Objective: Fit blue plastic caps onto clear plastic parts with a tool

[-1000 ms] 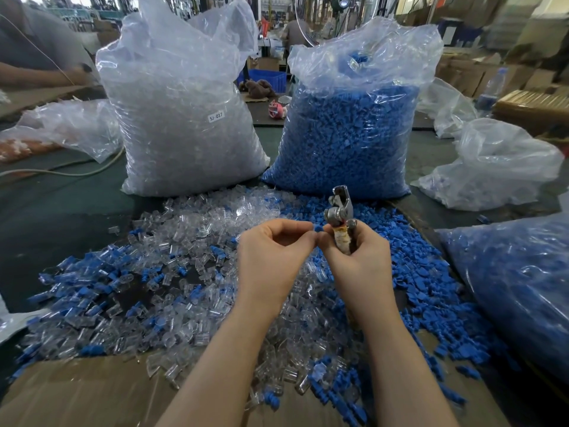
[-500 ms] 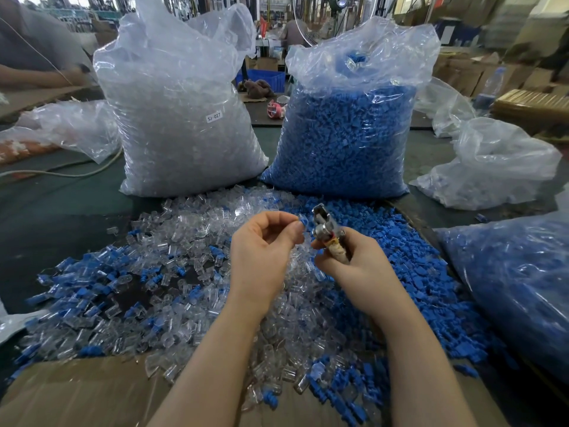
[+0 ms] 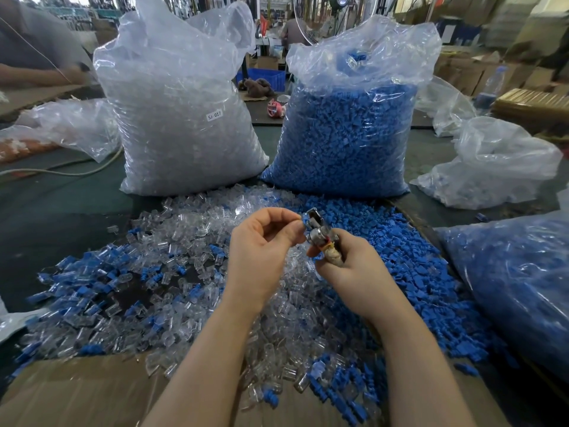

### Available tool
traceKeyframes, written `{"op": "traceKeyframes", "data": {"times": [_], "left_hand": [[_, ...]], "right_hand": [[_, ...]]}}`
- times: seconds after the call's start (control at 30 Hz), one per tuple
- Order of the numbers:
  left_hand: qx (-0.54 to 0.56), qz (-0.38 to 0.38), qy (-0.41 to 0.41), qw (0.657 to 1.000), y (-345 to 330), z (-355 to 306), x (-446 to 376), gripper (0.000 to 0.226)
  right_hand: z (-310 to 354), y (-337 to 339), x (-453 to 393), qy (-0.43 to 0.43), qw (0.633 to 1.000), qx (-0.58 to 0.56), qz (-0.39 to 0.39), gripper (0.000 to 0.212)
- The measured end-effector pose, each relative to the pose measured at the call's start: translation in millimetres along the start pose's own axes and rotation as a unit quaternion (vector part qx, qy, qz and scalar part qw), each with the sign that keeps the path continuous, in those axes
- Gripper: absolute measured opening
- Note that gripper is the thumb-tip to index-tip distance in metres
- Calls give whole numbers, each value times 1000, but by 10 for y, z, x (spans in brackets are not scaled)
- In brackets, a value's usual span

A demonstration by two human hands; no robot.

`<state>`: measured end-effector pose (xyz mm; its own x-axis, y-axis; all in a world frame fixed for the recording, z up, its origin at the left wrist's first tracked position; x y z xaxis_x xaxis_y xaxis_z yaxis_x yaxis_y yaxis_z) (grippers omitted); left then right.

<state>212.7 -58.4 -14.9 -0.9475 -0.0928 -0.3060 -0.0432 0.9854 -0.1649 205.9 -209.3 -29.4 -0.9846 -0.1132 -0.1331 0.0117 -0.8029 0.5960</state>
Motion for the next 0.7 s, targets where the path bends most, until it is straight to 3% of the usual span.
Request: {"op": "traceKeyframes", "data": {"times": [0.37,0.53,0.63,0.7], "left_hand": [[-10,1,9,1000,29,47,-20,12],[41,-12,65,997,52,85,-37,7],[171,-103,133,971,213,123,-56,16],[301,-206,167,916,405,129,-83,22]], "right_hand": [[4,-24,-3,-13,999,48,-6,27],[-15,-41,-15,-7,998,56,-19,8],[-46,-23,-15,-18,996,72,-50,14],[-69,16,-20,-25,994,85,-71,10]]}}
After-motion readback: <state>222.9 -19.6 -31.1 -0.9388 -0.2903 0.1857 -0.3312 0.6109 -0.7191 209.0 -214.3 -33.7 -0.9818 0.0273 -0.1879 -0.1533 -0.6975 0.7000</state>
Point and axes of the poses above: each hand's wrist, its own x-axis away from the middle knuckle, its own y-axis out of the back of the hand, z = x × y, the point moved 3 cm from there along -x, towards the middle knuckle, and after that the axes turned 6 degrees about x, right-handed, at the moved point
